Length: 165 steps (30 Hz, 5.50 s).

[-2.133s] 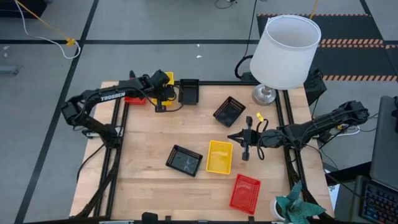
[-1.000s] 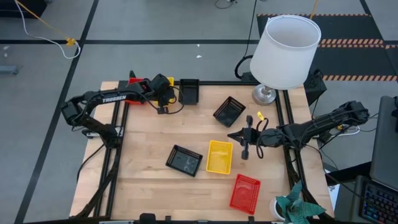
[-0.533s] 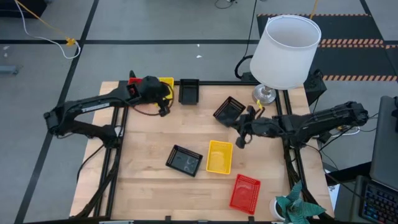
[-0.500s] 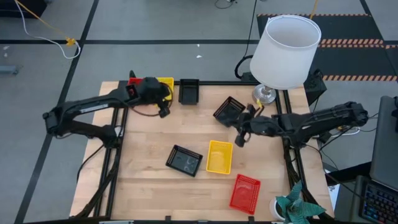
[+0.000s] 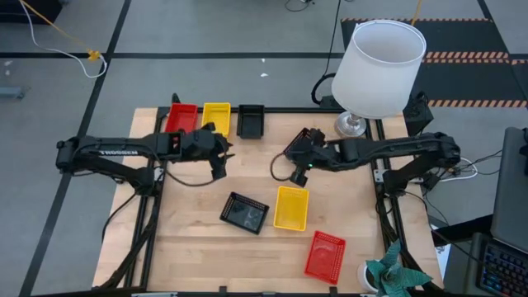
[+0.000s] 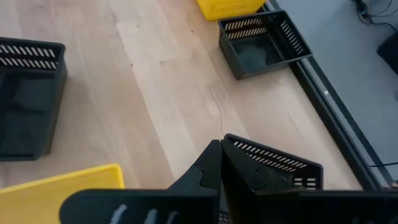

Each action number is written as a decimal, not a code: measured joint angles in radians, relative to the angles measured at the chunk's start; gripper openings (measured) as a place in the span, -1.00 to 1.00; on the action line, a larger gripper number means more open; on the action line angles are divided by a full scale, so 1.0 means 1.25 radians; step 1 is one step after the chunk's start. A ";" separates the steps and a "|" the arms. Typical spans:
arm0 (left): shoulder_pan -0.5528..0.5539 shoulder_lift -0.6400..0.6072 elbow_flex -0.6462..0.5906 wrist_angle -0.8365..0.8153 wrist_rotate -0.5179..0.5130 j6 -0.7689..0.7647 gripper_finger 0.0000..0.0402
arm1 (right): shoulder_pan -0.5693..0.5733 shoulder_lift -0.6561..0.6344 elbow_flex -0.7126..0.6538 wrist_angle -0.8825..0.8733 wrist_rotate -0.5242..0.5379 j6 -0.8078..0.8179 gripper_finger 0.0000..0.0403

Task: Stack baskets by color
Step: Stack the top right black bin on top of the top left black bin

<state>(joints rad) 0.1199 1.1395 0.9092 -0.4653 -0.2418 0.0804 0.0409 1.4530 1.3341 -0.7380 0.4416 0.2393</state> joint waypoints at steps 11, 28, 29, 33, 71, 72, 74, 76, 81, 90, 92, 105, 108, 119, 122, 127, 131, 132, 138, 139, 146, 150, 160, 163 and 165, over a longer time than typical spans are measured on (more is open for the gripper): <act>-0.036 -0.025 -0.138 0.258 0.003 0.076 -0.20 | -0.012 0.025 0.001 -0.007 -0.041 -0.012 -1.00; -0.051 -0.028 -0.145 0.292 0.132 0.012 -0.20 | -0.130 0.041 0.000 -0.095 -0.211 0.005 -0.63; -0.051 -0.026 -0.145 0.293 0.132 -0.007 -0.20 | -0.135 0.041 0.000 -0.099 -0.212 0.006 -0.59; -0.050 -0.022 -0.145 0.291 0.131 -0.019 -0.20 | -0.140 0.058 0.000 -0.081 -0.219 -0.011 -0.42; -0.051 -0.022 -0.145 0.268 0.132 -0.021 -0.20 | -0.164 0.308 0.000 -0.053 -0.165 0.136 0.03; -0.051 -0.022 -0.145 0.269 0.132 -0.021 -0.20 | -0.164 0.311 0.000 -0.053 -0.165 0.134 0.03; -0.051 -0.022 -0.145 0.269 0.132 -0.021 -0.20 | -0.164 0.319 0.000 -0.052 -0.165 0.131 0.03; -0.051 -0.022 -0.145 0.269 0.132 -0.021 -0.20 | -0.164 0.321 0.000 -0.056 -0.165 0.130 0.03; -0.051 -0.022 -0.145 0.272 0.132 -0.021 -0.20 | -0.164 0.319 0.000 -0.055 -0.163 0.113 -0.01; -0.051 -0.022 -0.145 0.269 0.132 -0.025 -0.20 | -0.164 0.319 0.000 -0.063 -0.163 0.107 -0.40; -0.051 -0.022 -0.145 0.269 0.132 -0.025 -0.20 | -0.164 0.319 0.000 -0.063 -0.163 0.107 -0.50; -0.051 -0.022 -0.145 0.269 0.132 -0.027 -0.20 | -0.164 0.318 0.000 -0.075 -0.164 0.075 -0.95; -0.051 -0.022 -0.145 0.268 0.132 -0.027 -0.20 | -0.164 0.318 0.000 -0.083 -0.160 0.071 -0.94; -0.051 -0.022 -0.145 0.267 0.131 -0.009 -0.20 | -0.127 0.313 0.083 -0.095 -0.099 -0.069 -0.96; -0.051 -0.022 -0.145 0.266 0.131 0.000 -0.20 | -0.111 0.313 0.110 -0.090 -0.085 -0.113 -0.96; -0.051 -0.037 -0.145 0.230 0.124 0.012 -0.20 | -0.090 0.313 0.145 -0.086 -0.032 -0.181 -0.96; -0.050 -0.078 -0.145 0.174 0.087 0.005 -0.20 | -0.082 0.313 0.177 -0.062 0.005 -0.249 -0.97; -0.050 -0.090 -0.145 0.163 0.079 0.001 -0.20 | -0.082 0.313 0.185 -0.054 0.009 -0.264 -0.97; -0.050 -0.156 -0.150 0.115 0.060 -0.027 -0.20 | -0.083 0.313 0.237 -0.003 0.030 -0.355 -0.97; -0.050 -0.165 -0.157 0.115 0.060 -0.028 -0.20 | -0.085 0.313 0.242 0.010 0.035 -0.371 -0.97; -0.049 -0.211 -0.232 0.154 0.046 -0.024 -0.20 | -0.103 0.313 0.301 0.048 0.065 -0.444 -0.97; -0.041 -0.223 -0.244 0.166 0.046 -0.026 -0.20 | -0.120 0.313 0.357 0.063 0.065 -0.477 -0.97; -0.039 -0.229 -0.242 0.200 0.045 -0.024 -0.20 | -0.189 0.312 0.434 0.135 -0.026 -0.495 -0.97; -0.039 -0.229 -0.242 0.203 0.045 -0.025 -0.20 | -0.210 0.322 0.432 0.175 -0.084 -0.477 -0.97; -0.039 -0.228 -0.242 0.203 0.046 -0.025 -0.20 | -0.222 0.333 0.431 0.184 -0.106 -0.454 -0.97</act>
<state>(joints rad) 0.0715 0.8539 0.6071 -0.2115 -0.1848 0.0494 -0.2369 1.8696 1.8725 -0.5079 0.3085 -0.3279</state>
